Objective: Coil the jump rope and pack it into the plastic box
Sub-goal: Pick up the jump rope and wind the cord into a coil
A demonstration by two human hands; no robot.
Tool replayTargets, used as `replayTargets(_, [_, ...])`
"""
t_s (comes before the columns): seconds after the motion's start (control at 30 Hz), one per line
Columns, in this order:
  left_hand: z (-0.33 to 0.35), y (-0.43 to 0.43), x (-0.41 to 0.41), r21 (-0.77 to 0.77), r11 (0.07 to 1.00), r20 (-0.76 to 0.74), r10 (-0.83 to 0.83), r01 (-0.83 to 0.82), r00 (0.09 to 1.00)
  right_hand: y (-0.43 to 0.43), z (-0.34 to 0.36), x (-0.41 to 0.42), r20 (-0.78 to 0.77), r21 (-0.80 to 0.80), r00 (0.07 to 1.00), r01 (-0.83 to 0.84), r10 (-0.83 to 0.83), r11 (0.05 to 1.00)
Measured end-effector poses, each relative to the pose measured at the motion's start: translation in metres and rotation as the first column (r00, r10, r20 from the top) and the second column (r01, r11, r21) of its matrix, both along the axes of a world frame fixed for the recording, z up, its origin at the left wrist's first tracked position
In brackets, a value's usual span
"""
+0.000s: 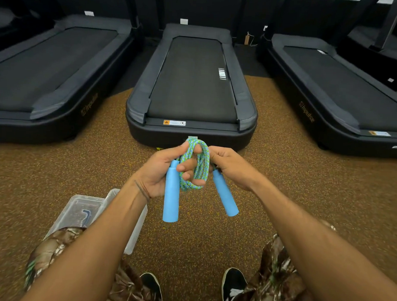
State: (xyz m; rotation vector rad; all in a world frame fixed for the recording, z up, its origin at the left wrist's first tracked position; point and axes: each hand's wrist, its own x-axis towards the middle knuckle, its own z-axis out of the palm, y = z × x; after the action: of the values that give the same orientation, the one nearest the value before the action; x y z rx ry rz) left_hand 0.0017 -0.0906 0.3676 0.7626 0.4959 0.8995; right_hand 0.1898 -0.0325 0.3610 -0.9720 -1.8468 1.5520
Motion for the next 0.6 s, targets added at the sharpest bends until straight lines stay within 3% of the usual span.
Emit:
replayTargets(0.17, [0.002, 0.003, 0.002, -0.02, 0.996, 0.011, 0.085, -0.085, 0.996, -0.015, -0.011, -0.006, -0.068, -0.22, 0.998, -0.005, -0.011, 0.976])
replayTargets(0.4, [0.003, 0.001, 0.003, -0.002, 0.98, 0.03, 0.199, -0.199, 0.98, -0.026, -0.007, -0.012, -0.215, -0.478, 0.963, 0.039, -0.16, 0.878])
replayTargets(0.6, [0.005, 0.0, 0.003, -0.008, 0.978, 0.068, 0.209, -0.209, 0.975, -0.034, -0.003, -0.025, -0.239, -0.482, 0.963, -0.004, -0.127, 0.876])
